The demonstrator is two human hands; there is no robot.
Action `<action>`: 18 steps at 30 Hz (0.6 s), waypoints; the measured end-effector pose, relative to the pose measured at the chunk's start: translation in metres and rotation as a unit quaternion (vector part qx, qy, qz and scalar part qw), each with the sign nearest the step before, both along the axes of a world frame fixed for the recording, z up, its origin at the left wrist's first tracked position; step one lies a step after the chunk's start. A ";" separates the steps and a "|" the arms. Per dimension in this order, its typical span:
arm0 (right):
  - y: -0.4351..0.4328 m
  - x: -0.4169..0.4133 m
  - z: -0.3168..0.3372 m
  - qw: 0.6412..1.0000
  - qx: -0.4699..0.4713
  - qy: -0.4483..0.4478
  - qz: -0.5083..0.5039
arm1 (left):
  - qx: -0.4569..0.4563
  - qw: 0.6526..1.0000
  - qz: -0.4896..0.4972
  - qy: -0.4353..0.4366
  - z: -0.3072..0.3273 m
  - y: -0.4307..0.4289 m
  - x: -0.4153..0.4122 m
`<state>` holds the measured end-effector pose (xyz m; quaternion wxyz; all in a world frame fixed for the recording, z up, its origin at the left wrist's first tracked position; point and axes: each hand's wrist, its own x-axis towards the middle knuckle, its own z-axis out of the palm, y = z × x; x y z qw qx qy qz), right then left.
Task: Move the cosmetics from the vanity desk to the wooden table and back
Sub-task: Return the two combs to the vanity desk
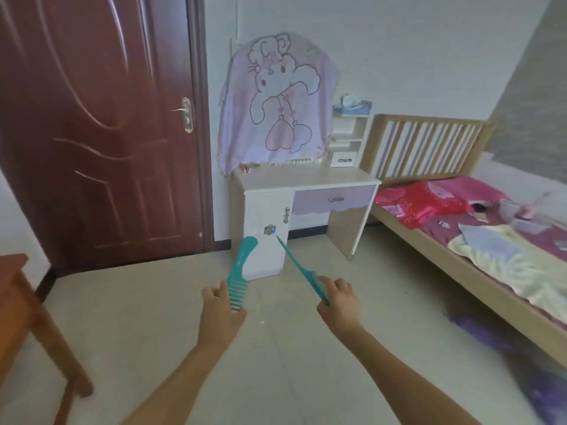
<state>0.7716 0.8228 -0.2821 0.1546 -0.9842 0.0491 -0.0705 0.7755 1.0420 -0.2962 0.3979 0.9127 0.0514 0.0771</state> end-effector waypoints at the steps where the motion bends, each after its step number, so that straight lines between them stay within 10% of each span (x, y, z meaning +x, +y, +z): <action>1: -0.010 0.001 -0.001 1.000 0.003 0.001 -0.008 | 0.005 1.000 -0.002 -0.001 -0.001 -0.009 0.007; 18: -0.118 0.188 0.010 0.998 -0.037 -0.008 -0.045 | -0.050 0.998 -0.040 -0.013 -0.007 -0.118 0.243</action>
